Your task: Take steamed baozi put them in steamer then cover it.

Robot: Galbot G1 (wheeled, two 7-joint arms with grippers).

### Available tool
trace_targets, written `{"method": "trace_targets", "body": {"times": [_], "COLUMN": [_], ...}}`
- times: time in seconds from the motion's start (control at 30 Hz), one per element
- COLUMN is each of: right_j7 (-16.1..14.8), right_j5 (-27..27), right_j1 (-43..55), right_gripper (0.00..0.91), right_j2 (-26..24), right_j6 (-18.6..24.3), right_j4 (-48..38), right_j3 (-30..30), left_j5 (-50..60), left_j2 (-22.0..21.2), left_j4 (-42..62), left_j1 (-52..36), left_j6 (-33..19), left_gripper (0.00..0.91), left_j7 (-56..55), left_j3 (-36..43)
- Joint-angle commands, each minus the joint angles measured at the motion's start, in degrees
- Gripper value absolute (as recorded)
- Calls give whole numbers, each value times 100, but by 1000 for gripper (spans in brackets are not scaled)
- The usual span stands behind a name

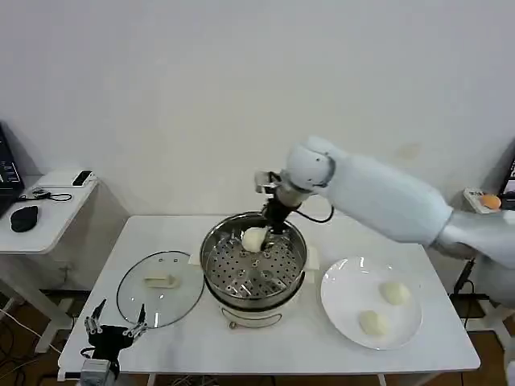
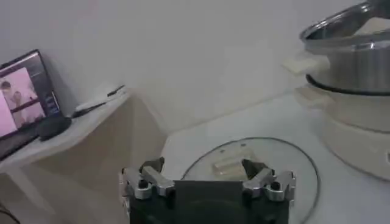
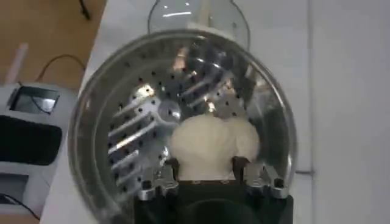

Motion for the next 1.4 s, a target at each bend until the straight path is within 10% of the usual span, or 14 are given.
{"method": "trace_targets", "body": {"times": [0.03, 0.73, 0.8, 1.4], "right_j7": [96, 219, 223, -125], "right_j5": [-28, -393, -410, -217], "right_j1": [-163, -492, -520, -112], "right_gripper": [574, 584, 907, 907], "right_j2": [598, 1007, 1022, 313], "right_j6": [-29, 3, 4, 91], "right_j4": [-326, -794, -816, -233], "right_j3": [-101, -88, -91, 147], "left_j5": [-12, -50, -61, -82], "left_j2": [-4, 5, 16, 17], "left_j4": [-81, 6, 17, 83], "left_j1": [3, -57, -60, -109], "left_j6": [8, 27, 26, 31], "left_gripper": [907, 907, 907, 907], "left_j7": [3, -4, -3, 13], "left_j3": [-6, 57, 50, 74]}}
